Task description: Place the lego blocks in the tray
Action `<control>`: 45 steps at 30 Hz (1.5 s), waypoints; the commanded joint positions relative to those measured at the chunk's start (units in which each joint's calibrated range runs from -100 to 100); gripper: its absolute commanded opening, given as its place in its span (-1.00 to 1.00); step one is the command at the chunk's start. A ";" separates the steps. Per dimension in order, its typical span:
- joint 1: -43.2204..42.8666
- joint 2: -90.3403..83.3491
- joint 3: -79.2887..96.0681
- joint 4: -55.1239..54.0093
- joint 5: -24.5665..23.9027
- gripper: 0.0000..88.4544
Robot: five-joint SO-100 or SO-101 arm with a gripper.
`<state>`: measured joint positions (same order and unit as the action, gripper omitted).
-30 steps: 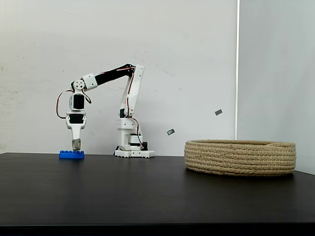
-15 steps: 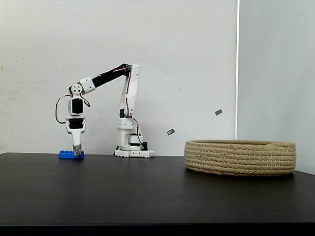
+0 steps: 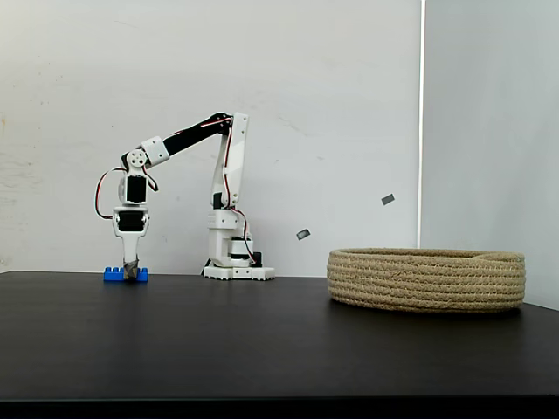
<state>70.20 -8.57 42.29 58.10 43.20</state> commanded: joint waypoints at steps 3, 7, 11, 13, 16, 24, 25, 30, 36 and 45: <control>-4.74 -5.28 -4.30 -0.33 -0.78 -1.00; -12.57 -12.50 -9.14 1.42 -1.86 -1.00; -25.18 -18.09 -13.88 2.92 -3.57 -1.00; -32.69 -19.98 -16.07 4.08 -4.15 -1.00; -44.97 -22.73 -17.35 3.42 -5.47 -1.00; -78.60 -30.90 -9.69 -6.58 -6.35 -1.00; -81.90 -31.50 -7.95 -8.66 -6.30 -1.00; -93.03 -32.53 -0.57 -17.08 -5.23 -1.00; -94.85 -30.38 3.99 -24.99 -4.93 -0.79; -90.89 -29.18 4.82 -27.65 -5.96 -0.16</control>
<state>-22.31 -37.40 48.12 31.87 37.29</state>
